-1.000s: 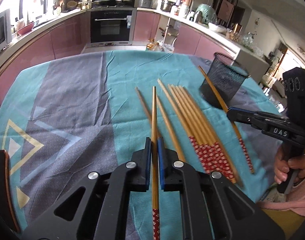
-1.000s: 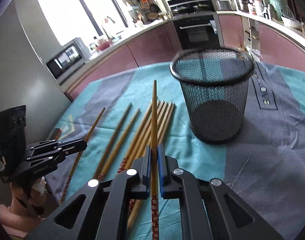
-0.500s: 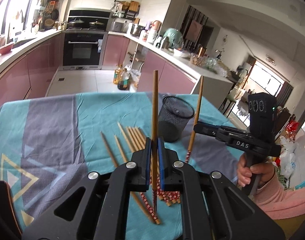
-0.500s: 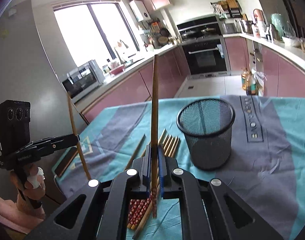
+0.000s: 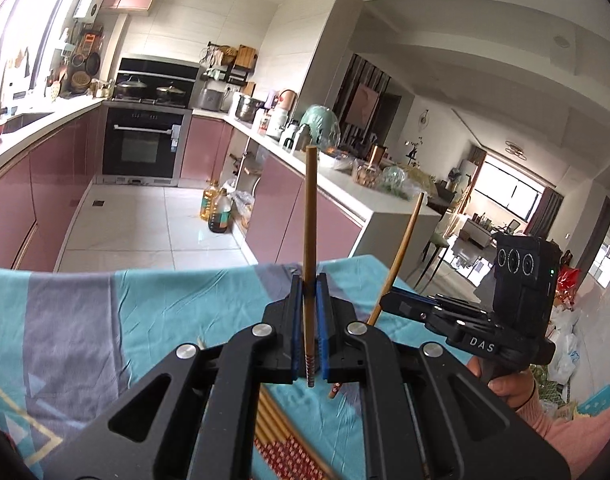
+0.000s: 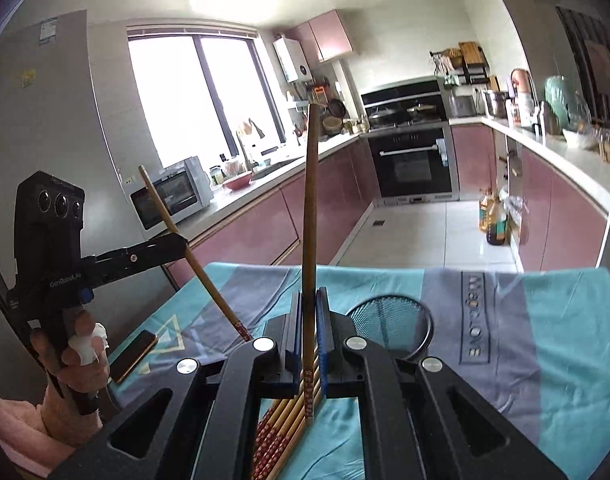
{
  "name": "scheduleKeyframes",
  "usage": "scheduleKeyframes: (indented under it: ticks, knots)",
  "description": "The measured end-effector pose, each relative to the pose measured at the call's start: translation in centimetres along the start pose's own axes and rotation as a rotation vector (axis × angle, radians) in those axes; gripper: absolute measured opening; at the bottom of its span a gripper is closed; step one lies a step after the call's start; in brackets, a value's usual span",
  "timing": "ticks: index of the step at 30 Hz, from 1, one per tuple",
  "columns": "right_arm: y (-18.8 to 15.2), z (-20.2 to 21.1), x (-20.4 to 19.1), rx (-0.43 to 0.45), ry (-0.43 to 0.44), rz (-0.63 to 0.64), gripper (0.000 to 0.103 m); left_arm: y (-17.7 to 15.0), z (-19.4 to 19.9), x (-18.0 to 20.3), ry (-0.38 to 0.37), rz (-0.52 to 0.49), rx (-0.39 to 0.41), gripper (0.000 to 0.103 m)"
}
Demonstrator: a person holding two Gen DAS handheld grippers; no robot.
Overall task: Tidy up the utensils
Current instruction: 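Lift the chopstick upright with the right tool over the black mesh cup while the left tool carries its own, then open the right tool to drop its chopstick into the cup while the left tool releases its own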
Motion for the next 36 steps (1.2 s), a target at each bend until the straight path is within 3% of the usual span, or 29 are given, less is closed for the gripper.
scheduleKeyframes:
  ticks: [6,13,15,25,36]
  knots:
    - [2.8,0.8,1.3,0.062,-0.043,0.035,0.006,3.3,-1.2,2.7,-0.017,-0.034,0.042,0.007]
    - [4.2,-0.2,3.8,0.073,-0.114,0.033,0.006,4.5,-4.6,3.5,0.013,-0.037,0.012,0.007]
    - [3.7,-1.4,4.7,0.042,-0.144,0.029,0.006,4.0,-6.2,3.6,0.026,-0.035,-0.014,0.007]
    - [-0.3,-6.3,5.1,-0.164,-0.106,0.024,0.006,-1.1,-13.0,1.1,0.075,-0.077,-0.202,0.007]
    - [-1.3,-8.5,5.5,-0.233,-0.113,-0.009,0.006,-1.6,-16.4,-0.4,0.109,-0.065,-0.251,0.008]
Point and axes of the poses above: each gripper's, at about its wrist camera, not at the fingertips, and z roughly against the way its jaws point, x to its right, y to its top, the point moved 5 cm from there along -z, roughly the way its jaws point, and after that the axes turned 10 degrees about z, right-handed, at the moved point
